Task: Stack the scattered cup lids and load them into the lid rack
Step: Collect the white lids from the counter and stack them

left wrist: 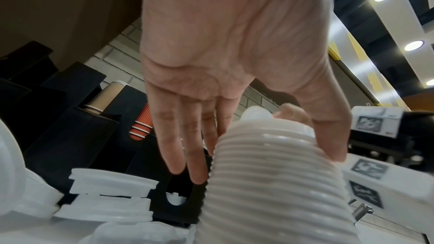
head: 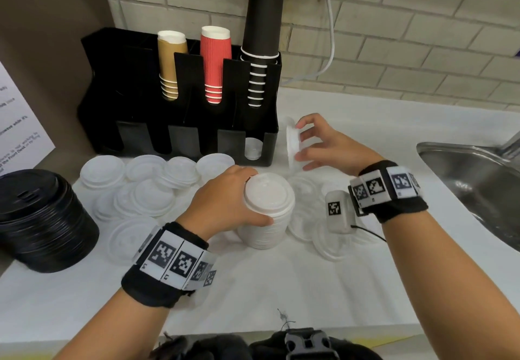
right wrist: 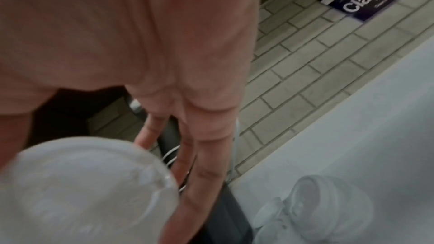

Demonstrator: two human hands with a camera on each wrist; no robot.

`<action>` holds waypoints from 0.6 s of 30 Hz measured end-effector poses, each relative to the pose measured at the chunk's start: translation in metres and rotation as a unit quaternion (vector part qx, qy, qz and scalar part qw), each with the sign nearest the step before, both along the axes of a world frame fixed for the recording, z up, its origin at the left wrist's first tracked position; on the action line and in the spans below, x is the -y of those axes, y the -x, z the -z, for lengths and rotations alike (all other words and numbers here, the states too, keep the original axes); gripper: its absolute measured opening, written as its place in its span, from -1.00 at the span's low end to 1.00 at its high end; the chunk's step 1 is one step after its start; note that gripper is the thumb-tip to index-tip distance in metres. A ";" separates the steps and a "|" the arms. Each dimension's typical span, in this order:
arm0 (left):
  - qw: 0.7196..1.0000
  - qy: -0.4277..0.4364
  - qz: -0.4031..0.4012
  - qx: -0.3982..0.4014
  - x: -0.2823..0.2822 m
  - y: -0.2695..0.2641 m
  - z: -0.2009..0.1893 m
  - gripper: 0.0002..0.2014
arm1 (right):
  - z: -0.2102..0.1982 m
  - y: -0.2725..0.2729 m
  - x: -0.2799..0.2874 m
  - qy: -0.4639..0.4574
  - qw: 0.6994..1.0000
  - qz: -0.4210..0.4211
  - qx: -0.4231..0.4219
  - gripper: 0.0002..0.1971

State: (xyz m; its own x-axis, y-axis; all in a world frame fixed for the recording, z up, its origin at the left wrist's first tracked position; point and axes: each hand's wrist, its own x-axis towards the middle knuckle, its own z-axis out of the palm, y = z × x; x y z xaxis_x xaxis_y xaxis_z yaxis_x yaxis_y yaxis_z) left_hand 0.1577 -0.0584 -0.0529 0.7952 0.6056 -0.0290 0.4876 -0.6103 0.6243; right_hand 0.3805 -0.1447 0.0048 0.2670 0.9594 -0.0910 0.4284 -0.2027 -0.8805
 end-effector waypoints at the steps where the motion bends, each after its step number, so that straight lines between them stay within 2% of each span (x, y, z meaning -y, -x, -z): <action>1: 1.000 -0.001 -0.001 0.003 0.000 0.001 0.000 -0.03 | -0.002 0.007 0.004 0.000 1.000 -0.024 0.013 -0.52; 4: 1.000 0.002 -0.001 0.015 0.001 0.002 -0.001 0.19 | -0.004 0.024 0.011 -0.021 0.991 -0.090 0.096 -0.50; 10: 0.999 0.025 -0.006 0.037 -0.001 0.002 0.002 0.34 | 0.005 0.041 0.009 -0.004 0.962 -0.124 0.242 -0.45; 18: 0.999 0.034 -0.011 0.036 0.001 0.002 0.000 0.36 | 0.016 0.054 0.002 0.006 0.953 -0.134 0.272 -0.41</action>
